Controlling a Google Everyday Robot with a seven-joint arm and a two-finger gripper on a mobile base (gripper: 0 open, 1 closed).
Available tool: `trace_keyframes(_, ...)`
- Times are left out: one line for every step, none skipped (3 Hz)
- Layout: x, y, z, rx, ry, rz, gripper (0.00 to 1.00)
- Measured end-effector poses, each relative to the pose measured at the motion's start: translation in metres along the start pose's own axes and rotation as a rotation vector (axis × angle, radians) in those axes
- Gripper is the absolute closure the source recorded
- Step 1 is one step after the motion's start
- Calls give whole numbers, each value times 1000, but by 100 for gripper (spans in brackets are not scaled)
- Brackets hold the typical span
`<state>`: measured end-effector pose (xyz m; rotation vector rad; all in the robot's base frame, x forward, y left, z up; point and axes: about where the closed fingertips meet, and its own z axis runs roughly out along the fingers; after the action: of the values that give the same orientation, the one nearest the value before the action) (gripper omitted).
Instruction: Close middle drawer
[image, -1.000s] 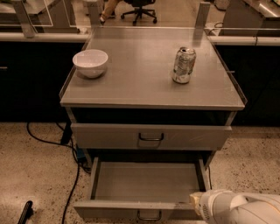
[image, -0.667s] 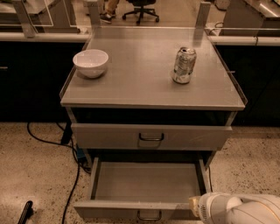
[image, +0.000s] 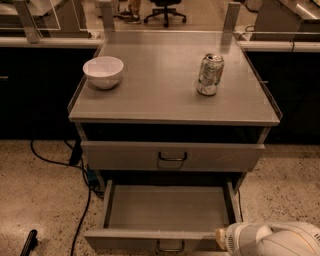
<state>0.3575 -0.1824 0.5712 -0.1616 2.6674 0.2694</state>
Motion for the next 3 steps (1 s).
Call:
trace_keyframes(18, -3, 16, -13, 30, 18, 100)
trace_keyframes(39, -10, 36, -42, 49, 69, 100)
trace_keyframes(51, -21, 44, -49, 36, 125, 100)
